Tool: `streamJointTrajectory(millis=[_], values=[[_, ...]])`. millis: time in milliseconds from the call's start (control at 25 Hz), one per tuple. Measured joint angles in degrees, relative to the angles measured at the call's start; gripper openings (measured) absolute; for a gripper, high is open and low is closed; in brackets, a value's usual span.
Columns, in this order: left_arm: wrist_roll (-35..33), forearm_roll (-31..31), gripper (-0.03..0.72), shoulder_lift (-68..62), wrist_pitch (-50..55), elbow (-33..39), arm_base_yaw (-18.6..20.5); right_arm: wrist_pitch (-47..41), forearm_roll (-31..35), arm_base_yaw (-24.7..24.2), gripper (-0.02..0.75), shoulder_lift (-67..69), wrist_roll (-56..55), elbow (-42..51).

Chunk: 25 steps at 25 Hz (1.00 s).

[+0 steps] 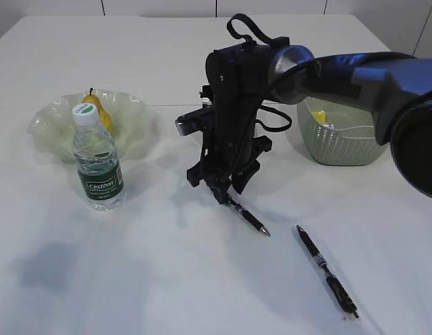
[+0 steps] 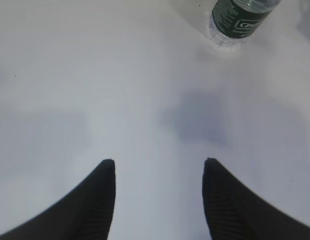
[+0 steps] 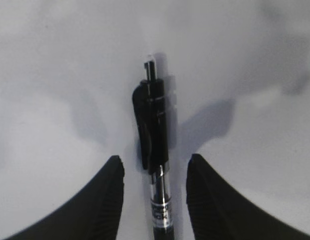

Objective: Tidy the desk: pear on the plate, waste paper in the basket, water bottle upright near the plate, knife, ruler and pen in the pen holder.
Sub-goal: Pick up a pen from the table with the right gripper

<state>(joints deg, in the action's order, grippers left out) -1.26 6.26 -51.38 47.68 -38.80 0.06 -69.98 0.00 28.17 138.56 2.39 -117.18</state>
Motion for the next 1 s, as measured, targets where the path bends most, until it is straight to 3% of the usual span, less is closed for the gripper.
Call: streamJointTrajectory(millis=[1000], values=[[0.0, 0.0, 0.393, -1.5, 0.4, 0.0, -0.1, 0.2, -0.5, 0.0, 0.310, 3.8, 0.0, -3.8]])
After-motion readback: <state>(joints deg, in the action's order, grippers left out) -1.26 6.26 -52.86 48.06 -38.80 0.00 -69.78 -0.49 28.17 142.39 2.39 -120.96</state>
